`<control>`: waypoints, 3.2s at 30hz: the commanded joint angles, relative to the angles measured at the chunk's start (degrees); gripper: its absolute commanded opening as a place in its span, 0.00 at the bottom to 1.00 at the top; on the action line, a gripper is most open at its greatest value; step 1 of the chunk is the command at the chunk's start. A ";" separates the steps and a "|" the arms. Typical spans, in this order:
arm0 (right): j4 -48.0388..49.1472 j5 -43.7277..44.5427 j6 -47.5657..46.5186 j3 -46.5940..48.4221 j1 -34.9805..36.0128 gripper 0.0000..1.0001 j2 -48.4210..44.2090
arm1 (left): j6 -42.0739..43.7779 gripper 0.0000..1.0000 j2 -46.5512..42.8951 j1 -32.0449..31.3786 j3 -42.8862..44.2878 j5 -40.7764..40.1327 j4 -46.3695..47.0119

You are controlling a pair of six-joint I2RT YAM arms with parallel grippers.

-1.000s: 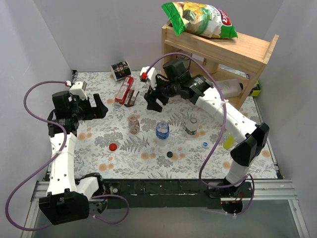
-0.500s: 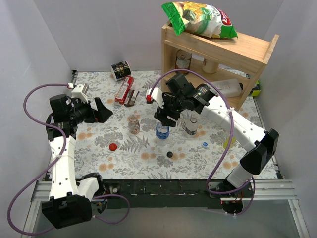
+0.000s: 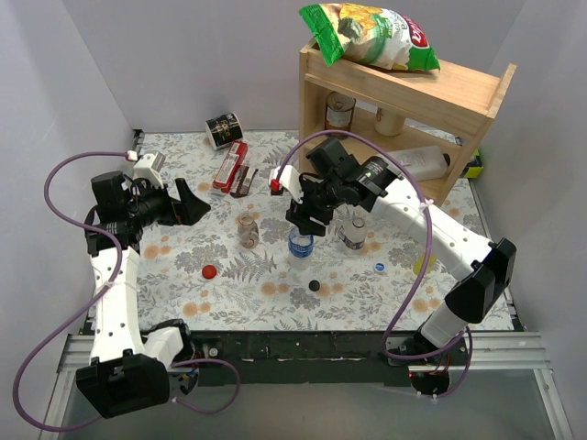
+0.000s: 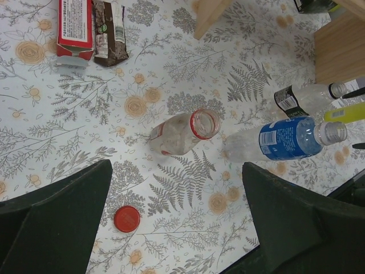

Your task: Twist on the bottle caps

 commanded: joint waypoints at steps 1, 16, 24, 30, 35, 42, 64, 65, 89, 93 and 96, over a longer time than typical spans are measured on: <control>-0.39 -1.46 -1.75 -1.62 0.77 0.69 -0.45 | 0.21 0.98 0.18 0.30 2.06 1.64 0.29; 1.63 -1.28 -2.37 -3.38 1.82 0.60 0.70 | 0.73 0.98 2.55 0.13 1.54 5.59 1.25; 0.76 -1.46 -3.25 -2.78 1.91 0.23 1.23 | 7.31 0.98 3.87 -7.06 0.57 5.07 0.55; -1.18 -9.62 -2.37 4.08 0.95 0.14 -1.85 | 15.67 0.98 -0.25 -25.34 -3.46 0.78 6.42; -5.73 -13.04 -0.18 10.75 0.16 0.01 -1.16 | 19.97 0.98 -2.02 -34.58 -8.92 -0.74 13.46; -8.47 -17.45 2.28 19.46 -0.99 0.01 0.52 | 20.07 0.98 2.72 -41.18 -11.99 3.84 19.61; -10.93 -21.14 2.99 21.05 -3.01 0.01 1.75 | 17.17 0.72 7.48 -43.82 -15.60 6.82 32.01; -11.02 -21.14 3.08 21.14 -3.01 0.01 1.84 | 16.65 0.66 7.04 -43.82 -16.04 7.09 32.10; -2.59 -5.85 -22.37 -31.48 -27.08 0.58 -23.38 | 7.58 0.00 0.18 -43.55 -18.06 -3.37 32.19; 4.69 -3.75 -27.85 -42.04 -30.34 0.61 -25.31 | 9.44 0.00 1.14 -42.59 -15.53 -3.38 27.48; 7.25 -3.21 -30.83 -47.58 -31.13 0.63 -25.84 | 11.10 0.00 3.17 -41.36 -10.60 0.23 22.36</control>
